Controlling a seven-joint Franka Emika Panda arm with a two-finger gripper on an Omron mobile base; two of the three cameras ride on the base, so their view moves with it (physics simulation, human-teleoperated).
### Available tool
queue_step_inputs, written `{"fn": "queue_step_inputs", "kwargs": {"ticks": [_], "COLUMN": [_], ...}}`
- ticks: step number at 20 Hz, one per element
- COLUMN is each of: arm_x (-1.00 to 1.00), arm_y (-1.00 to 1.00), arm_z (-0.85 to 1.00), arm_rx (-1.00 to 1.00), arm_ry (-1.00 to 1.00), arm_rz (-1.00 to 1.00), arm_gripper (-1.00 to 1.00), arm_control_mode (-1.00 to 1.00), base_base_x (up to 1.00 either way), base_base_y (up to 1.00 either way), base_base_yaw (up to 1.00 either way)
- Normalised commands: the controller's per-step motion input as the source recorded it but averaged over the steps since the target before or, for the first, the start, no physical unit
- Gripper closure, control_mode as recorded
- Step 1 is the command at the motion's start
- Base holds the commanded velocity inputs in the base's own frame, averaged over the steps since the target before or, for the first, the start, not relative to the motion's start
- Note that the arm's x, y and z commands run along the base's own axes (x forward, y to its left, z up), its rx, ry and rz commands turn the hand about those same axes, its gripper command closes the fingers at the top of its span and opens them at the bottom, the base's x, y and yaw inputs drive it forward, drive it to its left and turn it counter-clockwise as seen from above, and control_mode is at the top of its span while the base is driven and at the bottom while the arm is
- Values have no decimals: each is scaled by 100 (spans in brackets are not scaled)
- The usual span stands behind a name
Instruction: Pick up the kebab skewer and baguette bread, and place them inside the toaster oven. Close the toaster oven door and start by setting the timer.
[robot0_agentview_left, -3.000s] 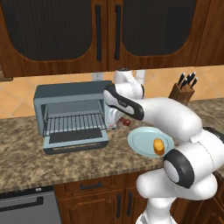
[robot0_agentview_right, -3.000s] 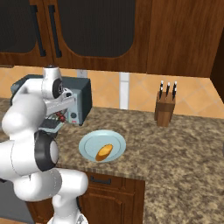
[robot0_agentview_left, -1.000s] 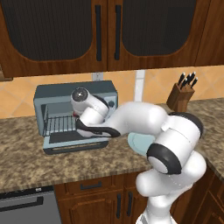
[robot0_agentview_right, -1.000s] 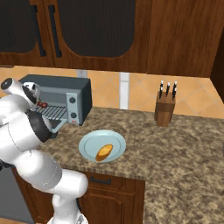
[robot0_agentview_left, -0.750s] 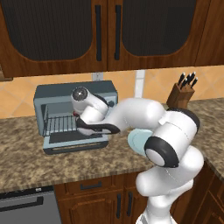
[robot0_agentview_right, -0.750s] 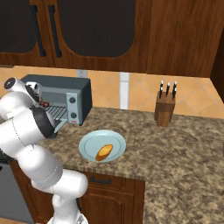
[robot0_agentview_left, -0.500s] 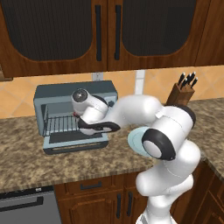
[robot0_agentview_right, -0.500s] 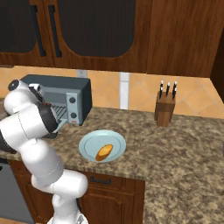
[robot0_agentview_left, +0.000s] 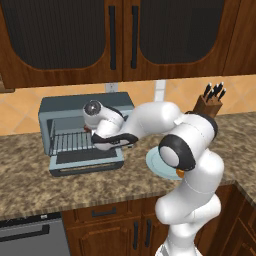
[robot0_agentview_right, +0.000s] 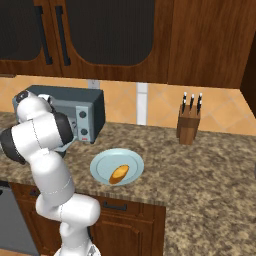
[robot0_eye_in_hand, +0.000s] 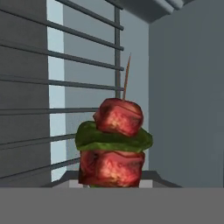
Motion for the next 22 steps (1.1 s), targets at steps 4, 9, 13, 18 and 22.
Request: {"fn": "queue_step_inputs", "kwargs": {"ticks": [4,9,13,18,22], "arm_x": [56,10,0,0,0], "arm_y": [0,4,0,0,0], "arm_z": [0,0,0,0,0], "arm_rx": [0,0,0,0,0], "arm_ry": [1,0,0,0,0], "arm_rz": [0,-1,0,0,0], "arm_gripper": [100,100,100,-100,-100], "arm_control_mode": [-100,-100,-100,-100,-100], "base_base_x": [0,0,0,0,0], "base_base_y": [0,0,0,0,0], "base_base_yaw": [0,0,0,0,0]}}
